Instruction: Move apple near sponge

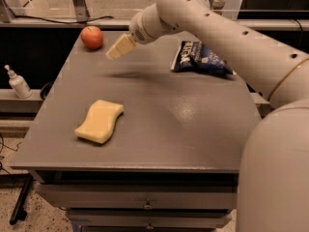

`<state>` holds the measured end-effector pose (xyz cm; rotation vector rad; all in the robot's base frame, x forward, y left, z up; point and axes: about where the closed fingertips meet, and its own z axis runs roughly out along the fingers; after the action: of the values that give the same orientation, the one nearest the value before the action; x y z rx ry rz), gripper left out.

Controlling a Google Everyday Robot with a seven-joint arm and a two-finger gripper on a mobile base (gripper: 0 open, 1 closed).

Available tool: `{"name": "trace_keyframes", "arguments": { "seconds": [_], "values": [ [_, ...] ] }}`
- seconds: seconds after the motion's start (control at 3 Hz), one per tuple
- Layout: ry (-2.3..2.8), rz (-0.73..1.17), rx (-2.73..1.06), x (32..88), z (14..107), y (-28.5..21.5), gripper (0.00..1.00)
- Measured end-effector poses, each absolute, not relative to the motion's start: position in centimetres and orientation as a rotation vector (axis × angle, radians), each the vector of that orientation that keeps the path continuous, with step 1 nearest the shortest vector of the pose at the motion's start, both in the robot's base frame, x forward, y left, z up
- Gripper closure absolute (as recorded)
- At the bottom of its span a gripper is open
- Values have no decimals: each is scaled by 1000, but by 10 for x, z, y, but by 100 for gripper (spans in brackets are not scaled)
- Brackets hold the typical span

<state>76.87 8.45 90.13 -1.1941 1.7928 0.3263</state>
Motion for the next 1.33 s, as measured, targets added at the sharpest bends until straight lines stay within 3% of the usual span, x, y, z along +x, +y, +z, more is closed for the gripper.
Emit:
{"name": "trace_keyframes", "arguments": {
  "seconds": [0.33,1.33],
  "values": [
    [1806,417,-1136,785,884,124,0],
    [1758,506,-1137,798,868,175,0]
  ]
}}
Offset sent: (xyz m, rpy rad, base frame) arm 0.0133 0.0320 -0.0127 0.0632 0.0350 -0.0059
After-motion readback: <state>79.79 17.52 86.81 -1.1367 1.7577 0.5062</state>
